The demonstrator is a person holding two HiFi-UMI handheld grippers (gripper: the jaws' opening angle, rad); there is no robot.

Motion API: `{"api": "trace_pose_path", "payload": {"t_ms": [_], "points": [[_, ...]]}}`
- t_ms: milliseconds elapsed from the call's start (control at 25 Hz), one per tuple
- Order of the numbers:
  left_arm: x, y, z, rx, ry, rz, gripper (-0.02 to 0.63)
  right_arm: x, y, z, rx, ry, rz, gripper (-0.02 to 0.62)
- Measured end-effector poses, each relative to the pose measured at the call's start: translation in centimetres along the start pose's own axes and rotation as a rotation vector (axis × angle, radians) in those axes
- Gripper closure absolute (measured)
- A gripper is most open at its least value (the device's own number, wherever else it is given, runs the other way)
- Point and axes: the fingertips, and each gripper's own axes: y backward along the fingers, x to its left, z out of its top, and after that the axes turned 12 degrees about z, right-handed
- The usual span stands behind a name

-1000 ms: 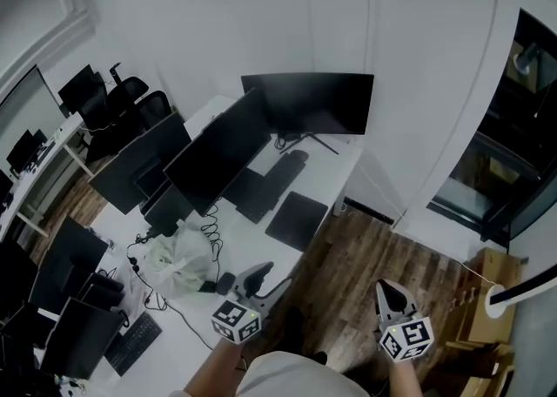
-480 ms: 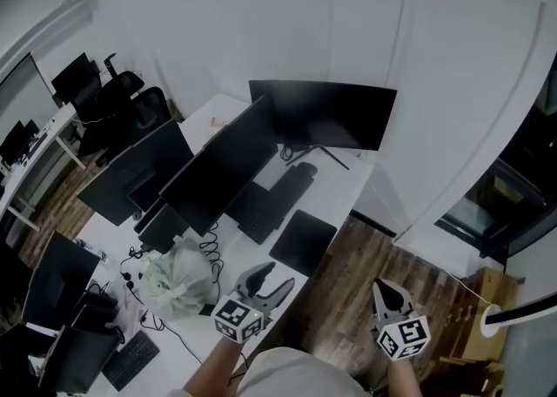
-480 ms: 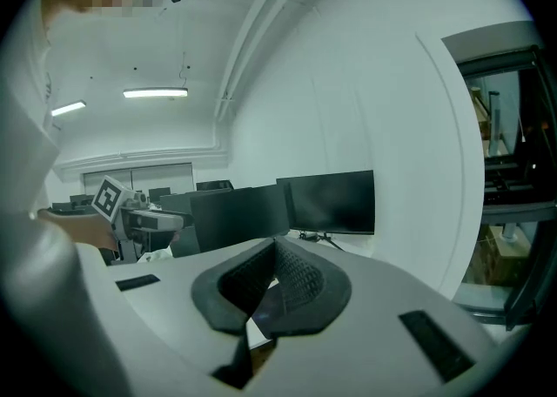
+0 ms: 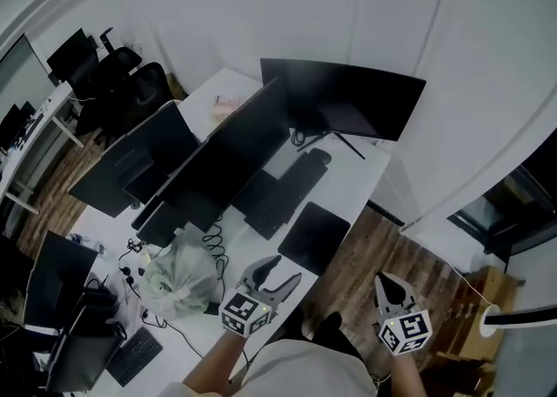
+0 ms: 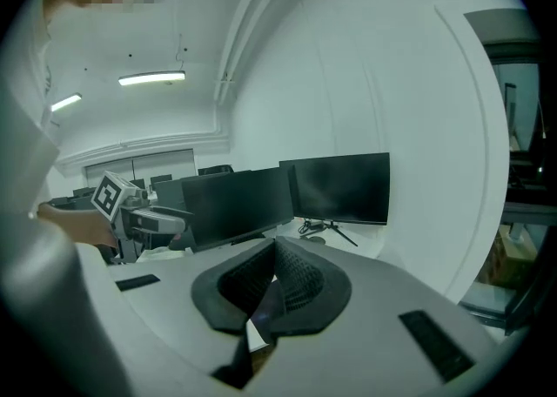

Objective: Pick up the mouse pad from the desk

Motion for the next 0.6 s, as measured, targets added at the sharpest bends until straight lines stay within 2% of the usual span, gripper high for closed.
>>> {"api": "trace_pose_path", "payload": {"t_ms": [360,600], "points": [[2.5,-5.5,-2.9,0.078,0.051,0.074,0.297,-4.6,-5.4,-1.4,0.069,-0.016,0.086,0.583],[3.5,-10.6,-3.9,0.111,0.083,0.139,0.283,-9.7,-9.2,-2.0,0.116,-0.023,0.159,0.583]]}}
